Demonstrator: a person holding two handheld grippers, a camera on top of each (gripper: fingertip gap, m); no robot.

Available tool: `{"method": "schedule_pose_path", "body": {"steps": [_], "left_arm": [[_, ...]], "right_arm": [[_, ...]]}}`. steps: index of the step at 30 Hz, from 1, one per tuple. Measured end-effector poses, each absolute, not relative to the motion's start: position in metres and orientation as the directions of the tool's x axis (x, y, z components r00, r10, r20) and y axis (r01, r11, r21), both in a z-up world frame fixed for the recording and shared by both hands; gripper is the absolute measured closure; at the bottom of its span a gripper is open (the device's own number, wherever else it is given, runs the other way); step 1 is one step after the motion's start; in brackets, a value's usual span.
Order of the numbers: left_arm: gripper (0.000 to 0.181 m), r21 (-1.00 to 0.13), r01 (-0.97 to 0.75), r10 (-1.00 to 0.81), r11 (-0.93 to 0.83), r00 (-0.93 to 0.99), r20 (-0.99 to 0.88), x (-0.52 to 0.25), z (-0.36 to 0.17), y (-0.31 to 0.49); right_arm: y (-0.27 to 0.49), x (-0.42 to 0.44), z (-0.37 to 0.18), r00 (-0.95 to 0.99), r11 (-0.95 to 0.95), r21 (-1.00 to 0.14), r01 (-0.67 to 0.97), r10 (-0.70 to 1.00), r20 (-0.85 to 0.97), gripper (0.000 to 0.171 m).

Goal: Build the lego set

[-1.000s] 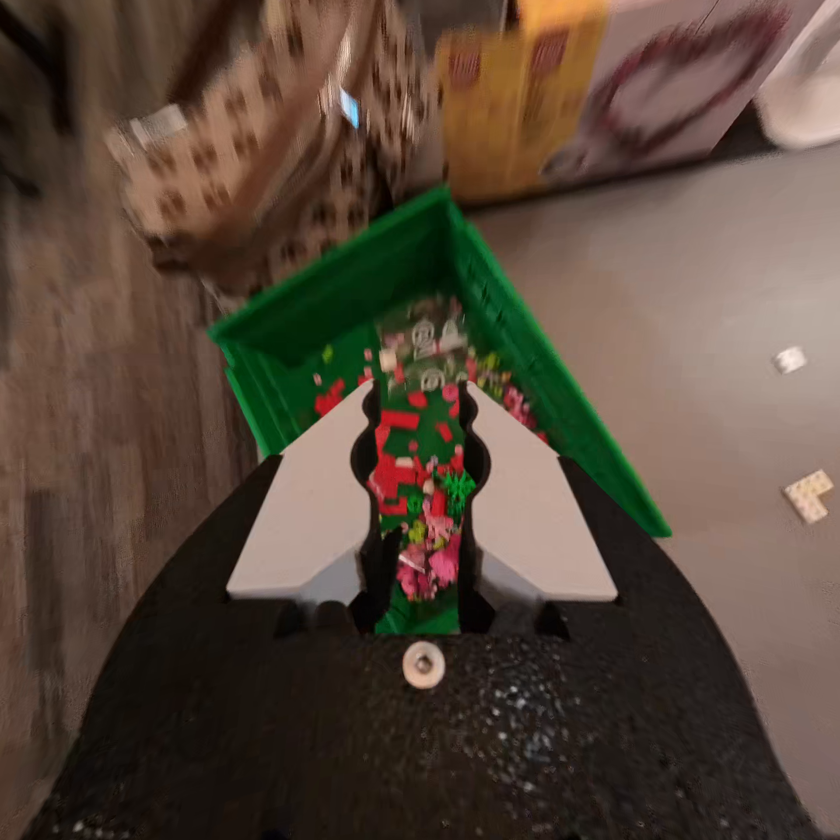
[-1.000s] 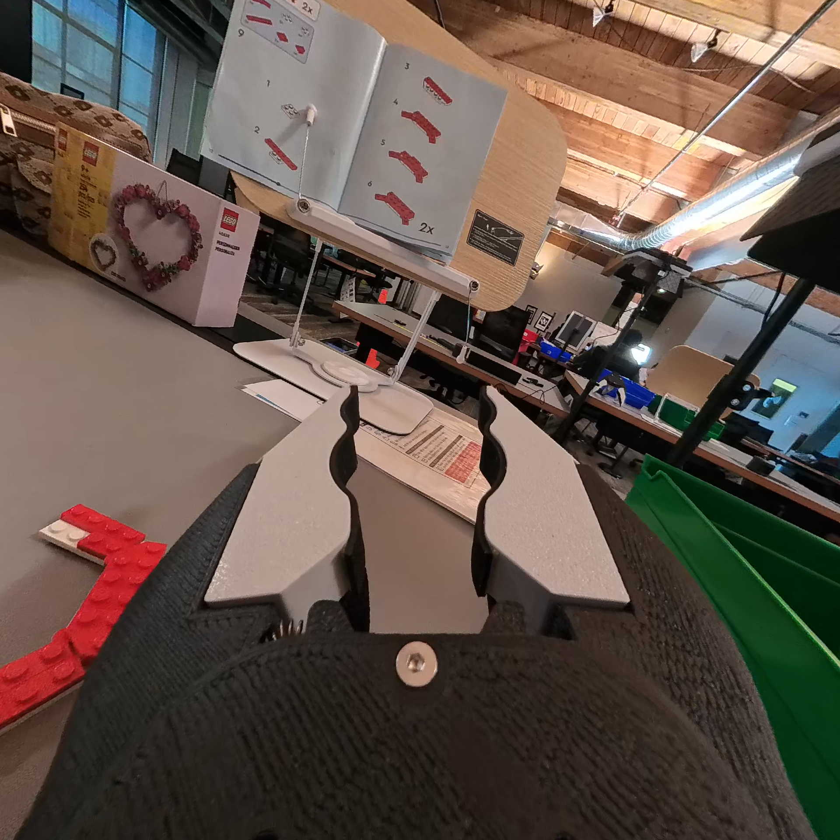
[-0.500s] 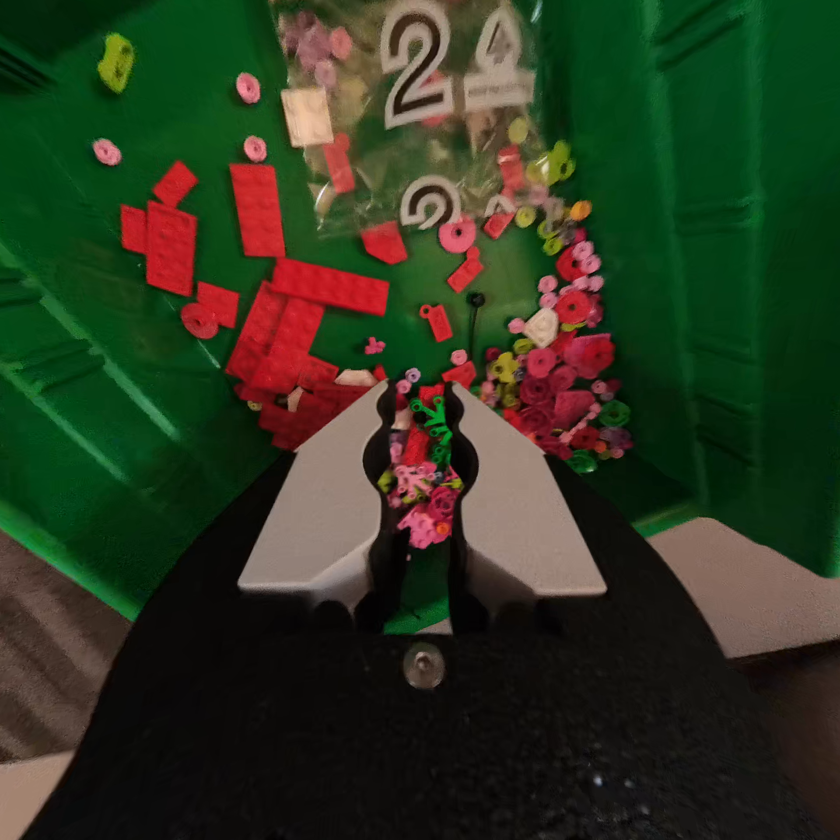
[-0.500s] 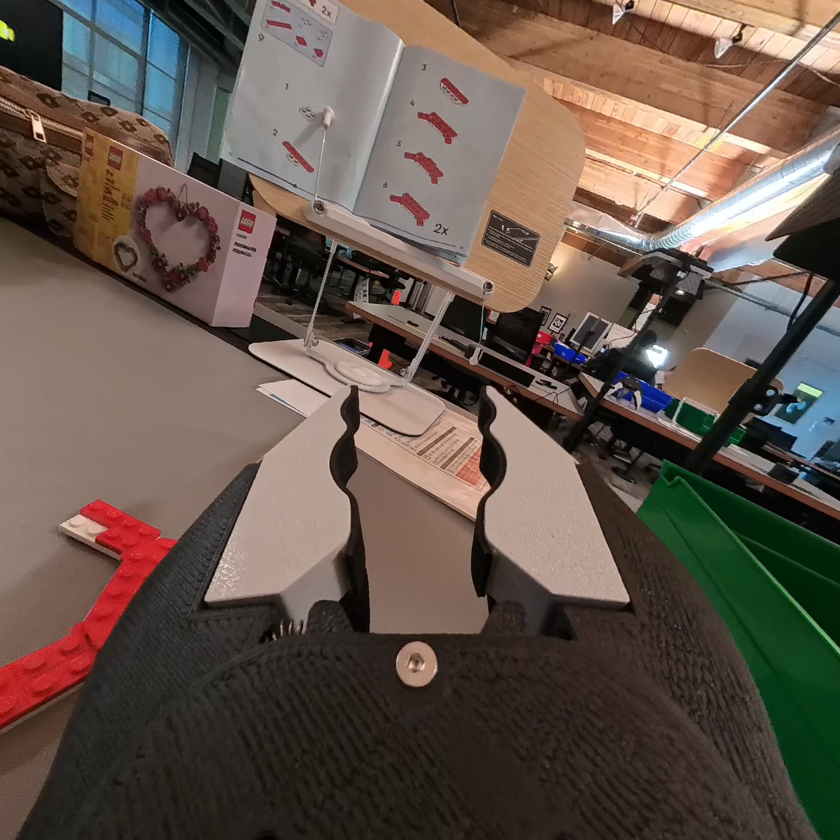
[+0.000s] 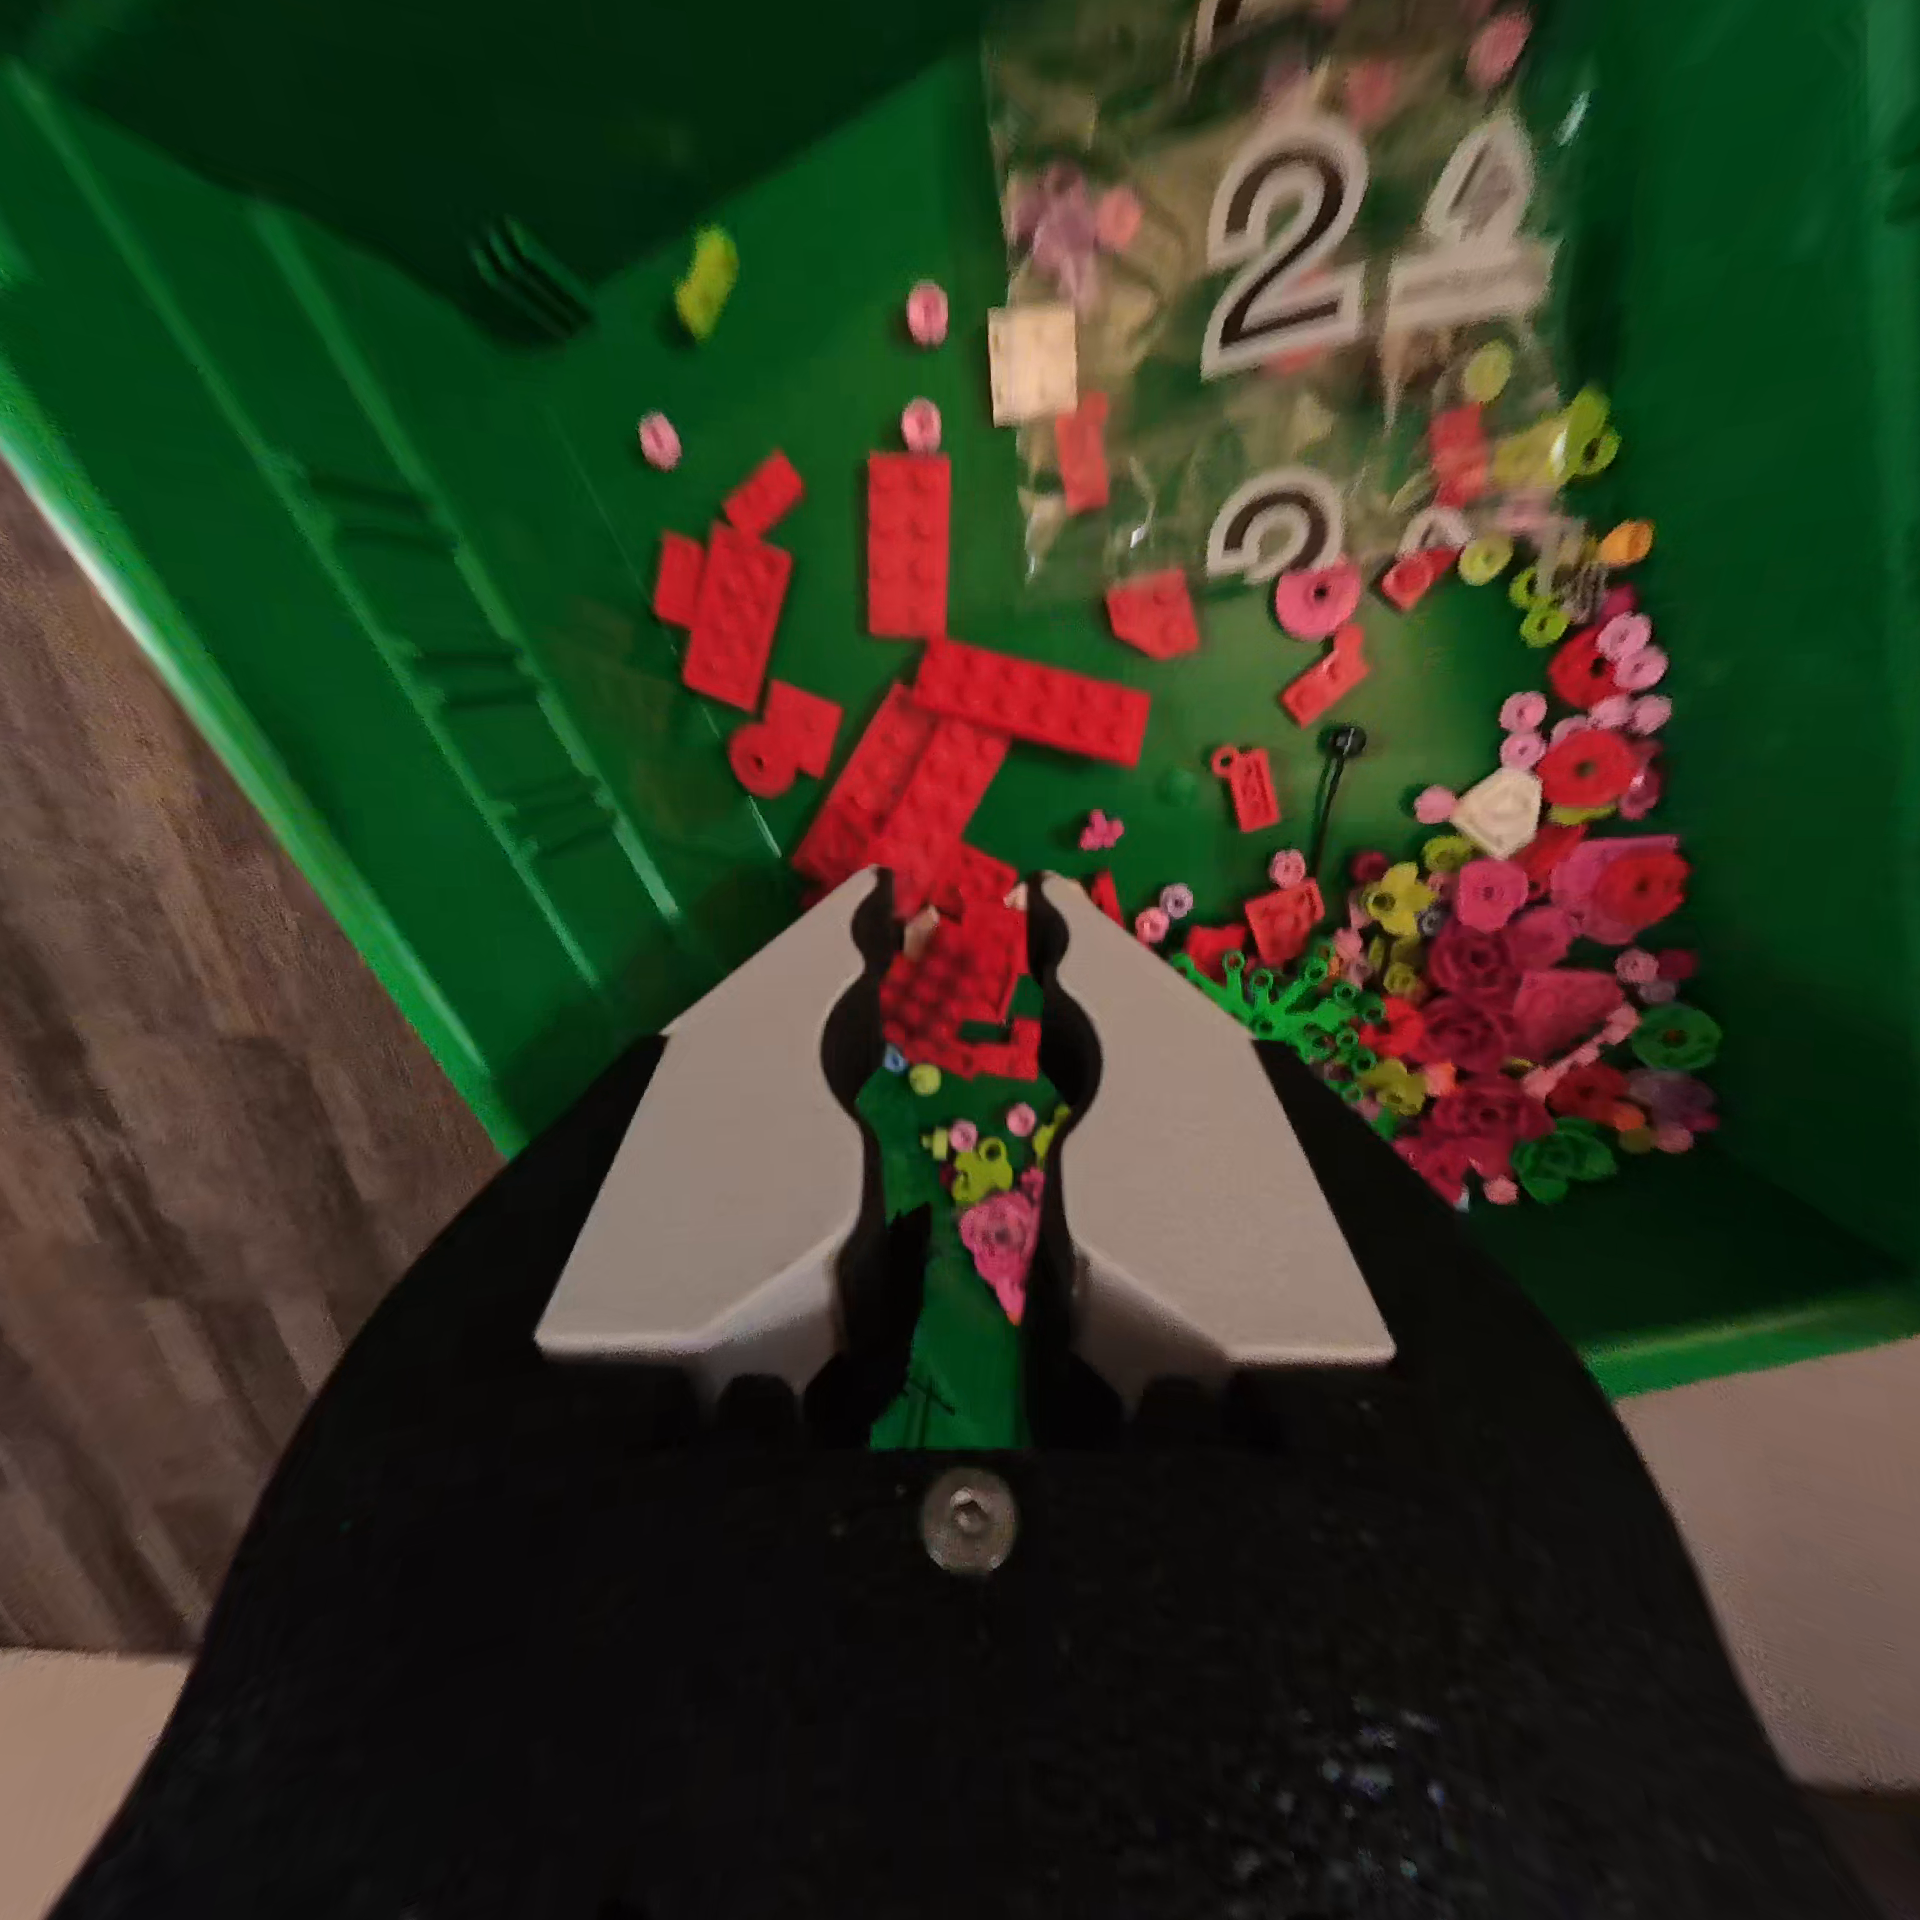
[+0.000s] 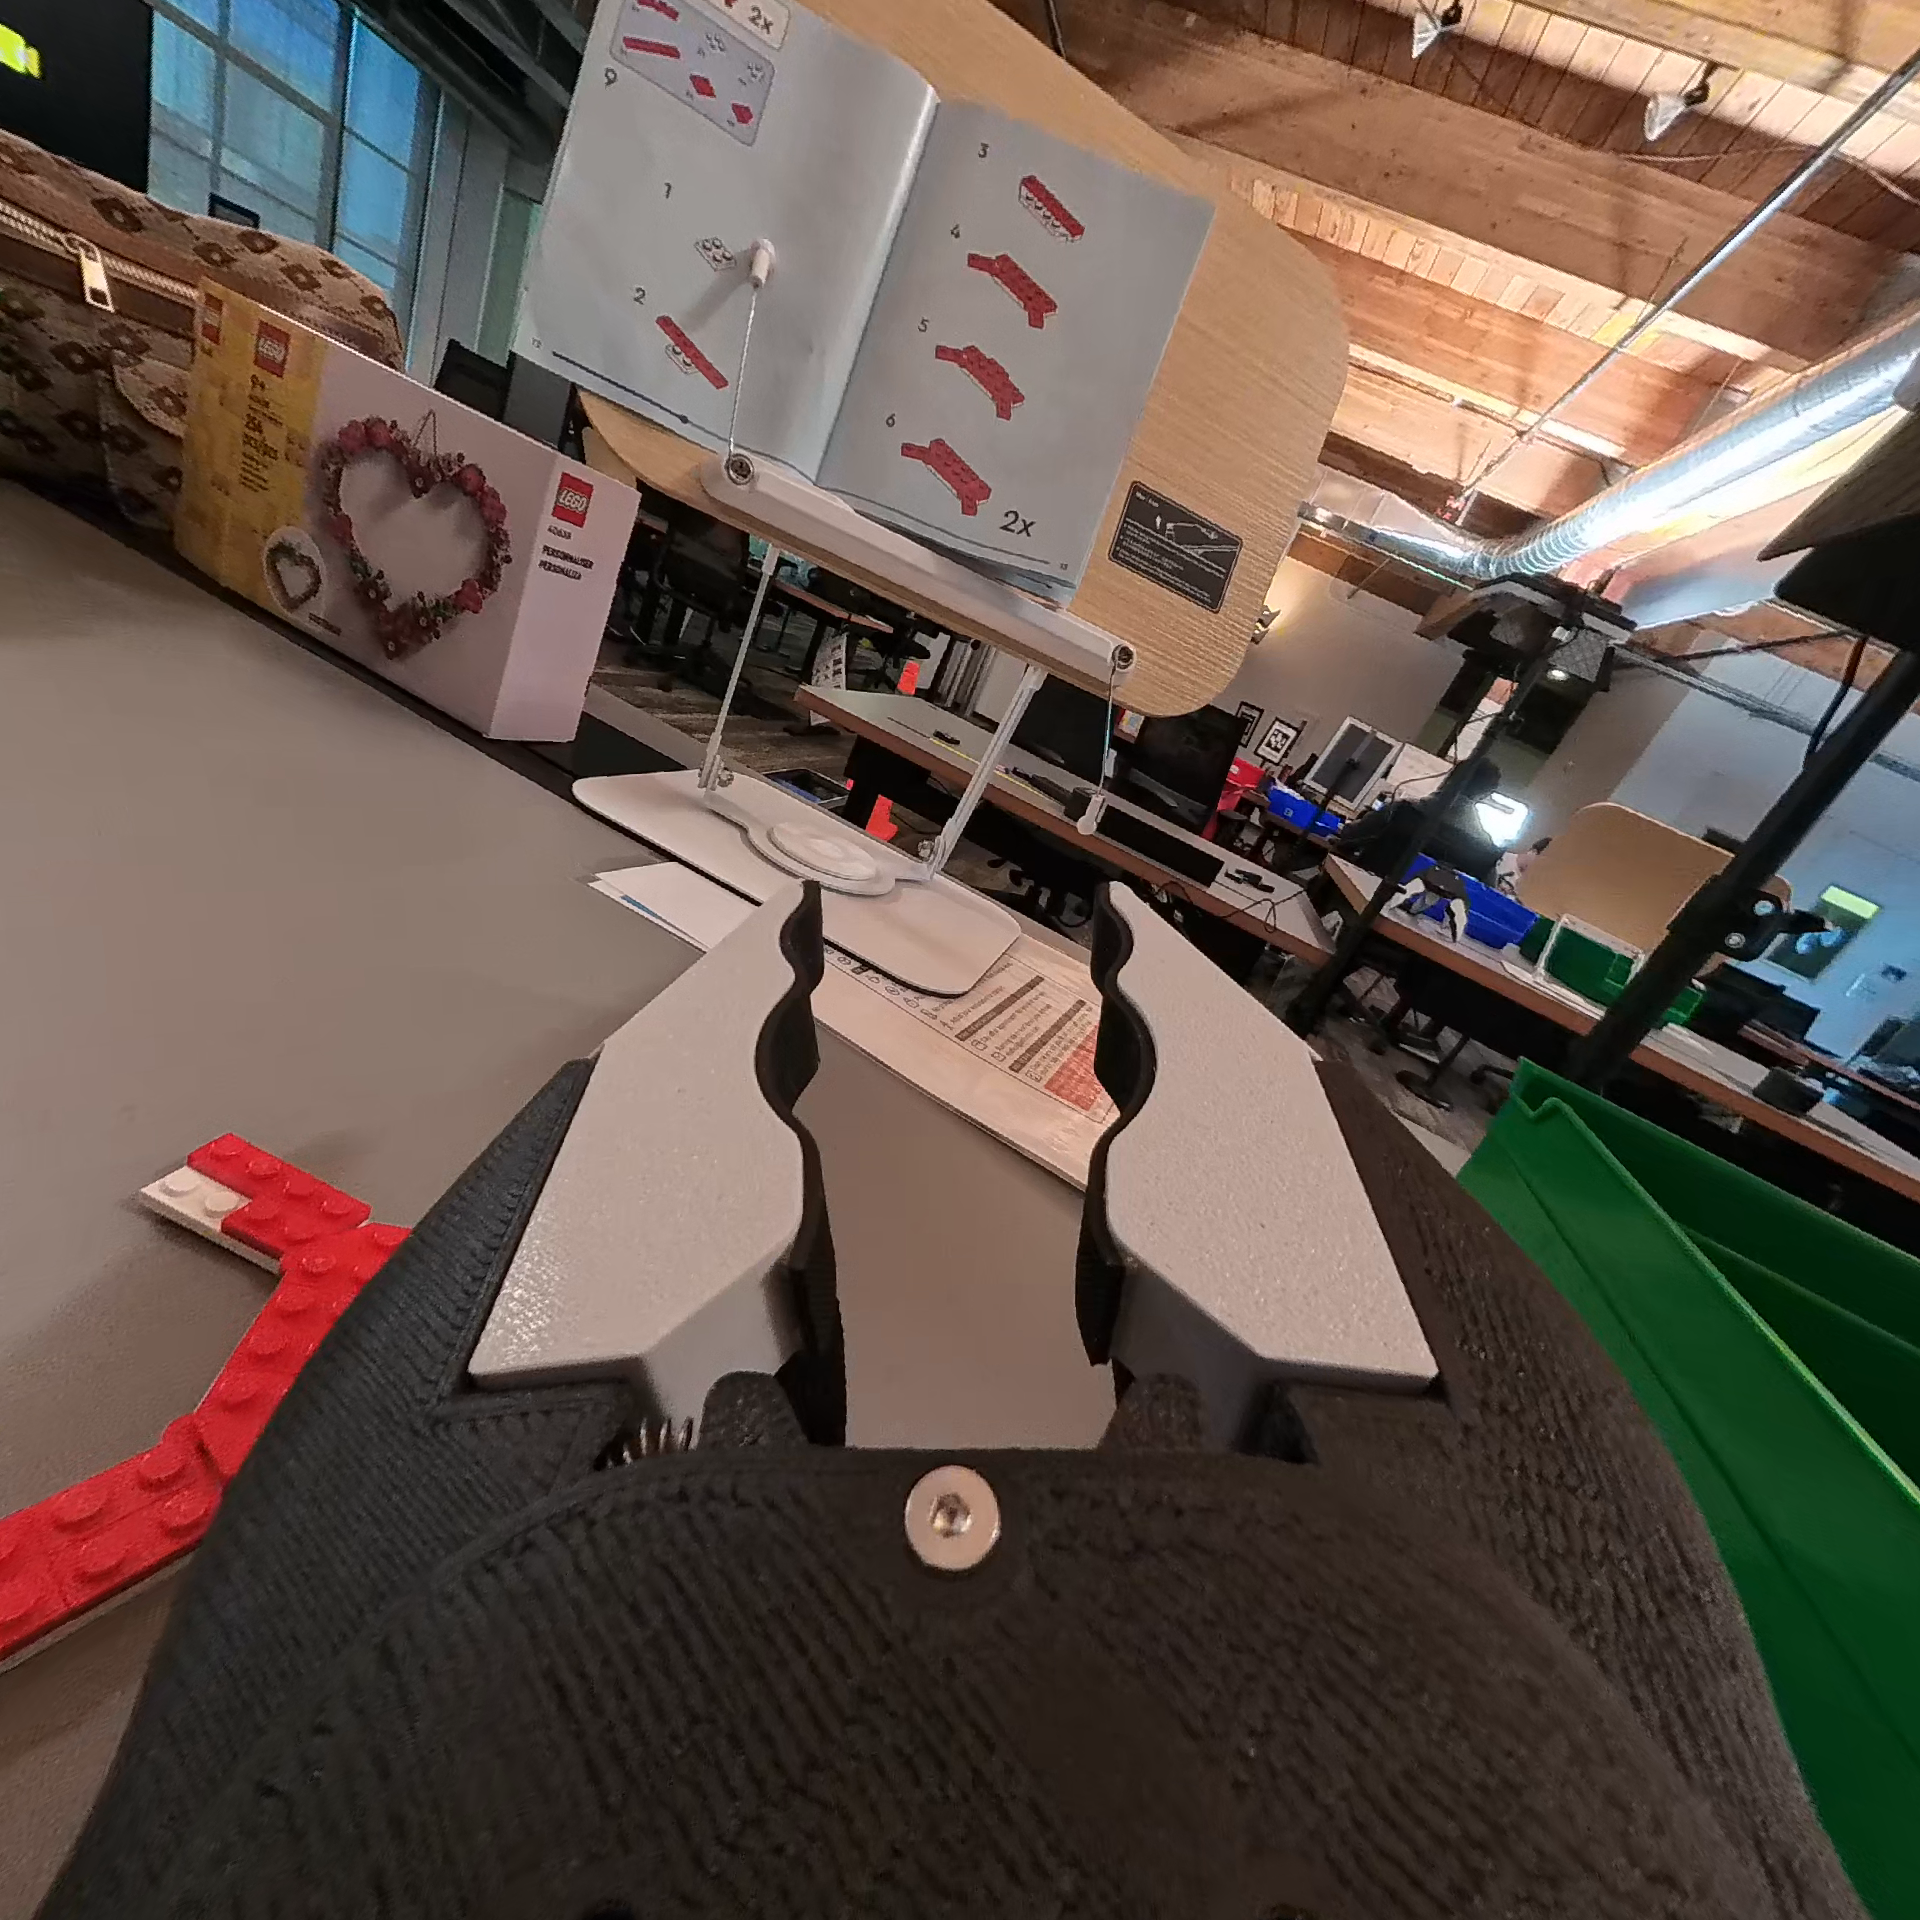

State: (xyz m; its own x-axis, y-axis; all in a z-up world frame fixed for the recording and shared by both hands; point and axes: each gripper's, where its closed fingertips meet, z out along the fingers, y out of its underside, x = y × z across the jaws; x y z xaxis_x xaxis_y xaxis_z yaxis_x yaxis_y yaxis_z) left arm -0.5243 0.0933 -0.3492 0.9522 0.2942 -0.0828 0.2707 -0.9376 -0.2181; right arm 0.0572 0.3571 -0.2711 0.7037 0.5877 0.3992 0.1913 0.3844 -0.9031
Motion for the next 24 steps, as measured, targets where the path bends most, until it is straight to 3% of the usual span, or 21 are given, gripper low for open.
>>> {"method": "schedule_pose_path", "body": {"steps": [4,9,16,24], "left_arm": [[0.153,-0.327,0.336,0.357,-0.883,0.934,-0.004,-0.528,-0.339,0.113],[0.166,-0.276,0.354,0.369,-0.893,0.930,0.000,-0.533,-0.351,0.111],[0.167,-0.244,0.293,0.309,-0.924,0.951,-0.028,-0.533,-0.365,0.117],[0.177,-0.150,0.149,0.178,-0.977,0.962,-0.205,-0.552,-0.374,0.113]], "right_arm": [[0.357,0.057,-0.271,0.704,0.384,-0.903,0.192,0.587,0.400,0.120],[0.357,0.056,-0.272,0.700,0.385,-0.901,0.198,0.587,0.405,0.120],[0.357,0.055,-0.273,0.696,0.390,-0.895,0.214,0.582,0.420,0.121],[0.357,0.054,-0.275,0.689,0.395,-0.889,0.231,0.579,0.436,0.121]]}}
